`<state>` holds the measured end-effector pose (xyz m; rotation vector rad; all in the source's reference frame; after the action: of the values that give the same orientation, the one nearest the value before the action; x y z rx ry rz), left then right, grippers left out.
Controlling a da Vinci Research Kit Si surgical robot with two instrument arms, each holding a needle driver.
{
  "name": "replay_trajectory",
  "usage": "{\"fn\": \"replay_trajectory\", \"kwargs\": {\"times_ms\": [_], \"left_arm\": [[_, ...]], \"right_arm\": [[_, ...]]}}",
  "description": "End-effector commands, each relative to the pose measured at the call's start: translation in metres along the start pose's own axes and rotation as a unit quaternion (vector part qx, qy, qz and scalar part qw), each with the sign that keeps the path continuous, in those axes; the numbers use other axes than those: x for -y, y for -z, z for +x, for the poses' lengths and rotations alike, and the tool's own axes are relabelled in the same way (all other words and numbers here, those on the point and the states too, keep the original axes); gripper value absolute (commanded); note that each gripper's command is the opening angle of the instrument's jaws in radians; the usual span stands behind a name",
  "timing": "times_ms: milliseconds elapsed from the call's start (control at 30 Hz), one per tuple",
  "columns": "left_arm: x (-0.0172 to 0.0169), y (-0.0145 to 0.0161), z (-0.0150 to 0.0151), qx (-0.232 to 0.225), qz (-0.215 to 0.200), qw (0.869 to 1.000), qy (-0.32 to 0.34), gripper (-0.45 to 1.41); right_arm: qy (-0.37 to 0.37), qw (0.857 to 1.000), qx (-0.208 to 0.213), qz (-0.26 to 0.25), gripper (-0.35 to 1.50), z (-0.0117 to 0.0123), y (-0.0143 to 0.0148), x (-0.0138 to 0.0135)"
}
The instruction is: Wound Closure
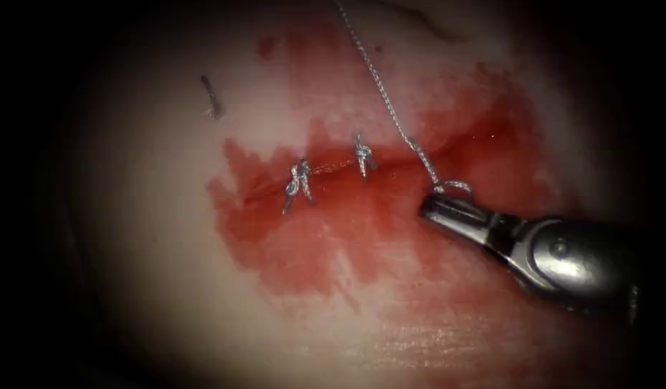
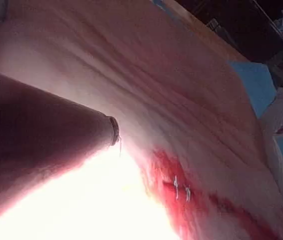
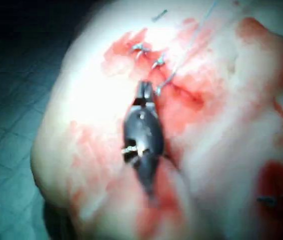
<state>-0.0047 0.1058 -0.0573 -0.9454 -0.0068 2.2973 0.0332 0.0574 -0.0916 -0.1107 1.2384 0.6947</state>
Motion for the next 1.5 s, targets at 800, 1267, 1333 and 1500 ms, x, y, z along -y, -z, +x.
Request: {"fn": "replay_trajectory", "kwargs": {"times_ms": [800, 1267, 1333, 1500], "left_arm": [[0.0119, 0.0034, 0.0026, -0.058, 0.094, 0.994, 0.015, -0.35], [0.0117, 0.0032, 0.0026, -0.057, 0.097, 0.994, 0.015, -0.35], [0.0118, 0.0031, 0.0027, -0.057, 0.097, 0.993, 0.015, -0.35], [0.0115, 0.0031, 0.0026, -0.059, 0.096, 0.994, 0.015, -0.35]], "right_arm": [[0.011, 0.999, 0.012, 0.030, -0.35, -0.0026, -0.0002, 0.0022], [0.014, 0.999, 0.026, 0.024, -0.35, -0.0032, 0.0012, 0.0009], [0.015, 0.999, 0.027, 0.022, -0.35, -0.0033, 0.0015, 0.0007], [0.016, 0.999, 0.030, 0.018, -0.35, -0.0035, 0.0017, 0.0004]]}}
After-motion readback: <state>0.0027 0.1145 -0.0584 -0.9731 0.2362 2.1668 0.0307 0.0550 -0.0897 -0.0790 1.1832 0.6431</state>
